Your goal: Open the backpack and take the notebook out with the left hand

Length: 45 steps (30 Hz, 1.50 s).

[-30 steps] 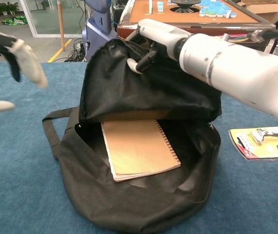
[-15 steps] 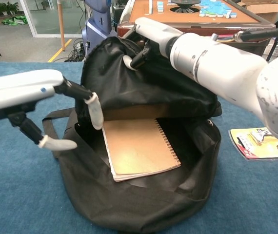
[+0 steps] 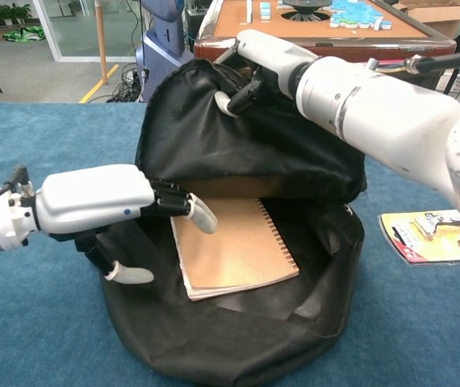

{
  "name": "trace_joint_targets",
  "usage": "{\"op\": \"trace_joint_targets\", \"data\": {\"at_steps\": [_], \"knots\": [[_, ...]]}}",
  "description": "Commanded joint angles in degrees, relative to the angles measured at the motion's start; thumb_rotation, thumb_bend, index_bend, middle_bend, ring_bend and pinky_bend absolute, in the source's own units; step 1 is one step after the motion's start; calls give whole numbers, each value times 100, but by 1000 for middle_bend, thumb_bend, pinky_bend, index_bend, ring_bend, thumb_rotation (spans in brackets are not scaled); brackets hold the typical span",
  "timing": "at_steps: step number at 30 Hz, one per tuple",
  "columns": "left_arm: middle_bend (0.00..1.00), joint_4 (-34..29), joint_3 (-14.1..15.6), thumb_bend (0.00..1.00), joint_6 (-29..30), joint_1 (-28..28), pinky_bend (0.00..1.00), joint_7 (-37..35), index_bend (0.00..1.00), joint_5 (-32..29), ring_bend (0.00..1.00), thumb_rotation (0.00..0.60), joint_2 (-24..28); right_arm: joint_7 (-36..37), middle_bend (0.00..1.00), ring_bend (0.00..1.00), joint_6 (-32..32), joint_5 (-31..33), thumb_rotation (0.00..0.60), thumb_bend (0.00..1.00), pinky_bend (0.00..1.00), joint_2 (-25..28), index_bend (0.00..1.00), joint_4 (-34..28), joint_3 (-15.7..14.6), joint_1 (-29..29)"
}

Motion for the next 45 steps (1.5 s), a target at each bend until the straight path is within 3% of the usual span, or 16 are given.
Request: {"op": "trace_joint_targets", "data": {"at_steps": [1, 29, 45], "knots": [[150, 228, 79, 223, -115, -93, 233, 105, 171, -58, 162, 600, -193, 37, 314, 115, 20, 1, 600, 999, 62, 35, 645, -29, -33, -42], [126, 1852, 289, 223, 136, -272, 220, -6, 127, -641, 139, 600, -1464, 20, 304, 115, 60, -4, 600, 998, 62, 145, 632, -123, -213, -102], [126, 2376, 283, 239, 142, -407, 203, -303, 208, -921, 133, 600, -1909, 12, 304, 115, 57, 75, 600, 998, 62, 136, 632, -47, -209, -94]]}}
